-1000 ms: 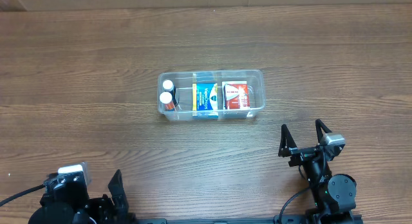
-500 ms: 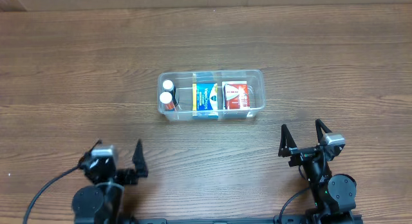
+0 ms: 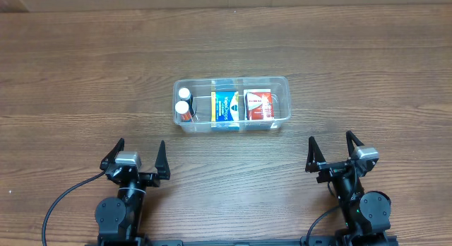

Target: Pack container

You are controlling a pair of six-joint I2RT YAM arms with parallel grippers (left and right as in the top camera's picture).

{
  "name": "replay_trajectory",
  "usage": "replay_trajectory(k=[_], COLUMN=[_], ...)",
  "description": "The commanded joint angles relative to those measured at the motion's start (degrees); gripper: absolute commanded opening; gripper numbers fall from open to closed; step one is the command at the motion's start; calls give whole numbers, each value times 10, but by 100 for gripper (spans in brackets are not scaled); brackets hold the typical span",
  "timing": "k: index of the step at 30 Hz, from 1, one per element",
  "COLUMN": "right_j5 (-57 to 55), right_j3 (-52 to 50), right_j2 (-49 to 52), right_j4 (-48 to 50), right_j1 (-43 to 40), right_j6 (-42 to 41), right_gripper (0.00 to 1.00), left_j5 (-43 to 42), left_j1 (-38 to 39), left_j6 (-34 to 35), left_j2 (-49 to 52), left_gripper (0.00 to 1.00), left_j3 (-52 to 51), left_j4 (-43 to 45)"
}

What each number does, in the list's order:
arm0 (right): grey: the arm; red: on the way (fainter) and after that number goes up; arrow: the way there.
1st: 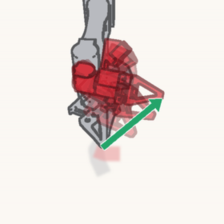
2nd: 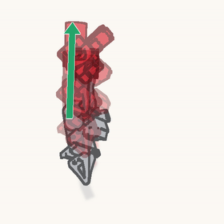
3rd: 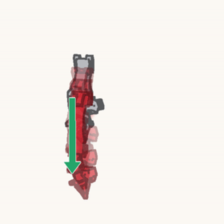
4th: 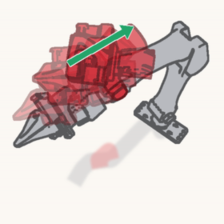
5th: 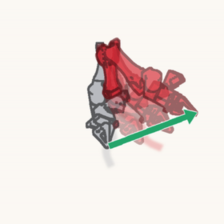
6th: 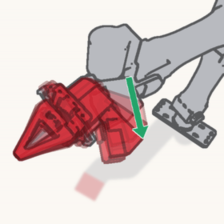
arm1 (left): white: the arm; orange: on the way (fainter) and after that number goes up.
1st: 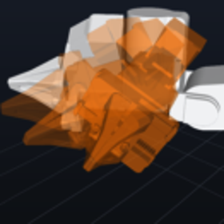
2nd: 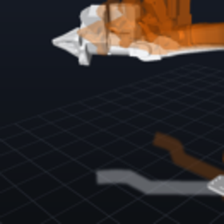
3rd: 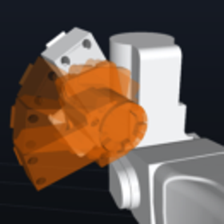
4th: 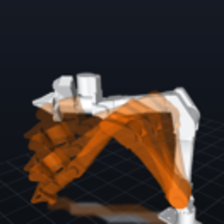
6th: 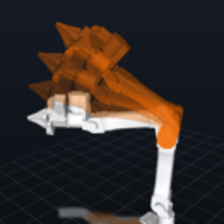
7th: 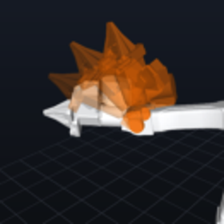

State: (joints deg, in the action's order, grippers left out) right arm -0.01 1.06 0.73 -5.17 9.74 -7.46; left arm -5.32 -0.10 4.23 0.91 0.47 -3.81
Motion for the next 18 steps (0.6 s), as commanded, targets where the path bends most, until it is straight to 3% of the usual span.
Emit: replay_trajectory(k=[1, 18], right_j5=[0, 0], right_j3=[-6, -6], right_j2=[-6, -6], right_j4=[4, 4], right_j1=[-4, -4], right_j6=[0, 0], right_gripper=[100, 100], left_j5=[10, 10], left_j1=[-2, -2], left_j6=[-10, -10], left_j2=[-7, -7], left_gripper=[100, 100], left_j3=[-2, -2], left_j4=[-2, -2])
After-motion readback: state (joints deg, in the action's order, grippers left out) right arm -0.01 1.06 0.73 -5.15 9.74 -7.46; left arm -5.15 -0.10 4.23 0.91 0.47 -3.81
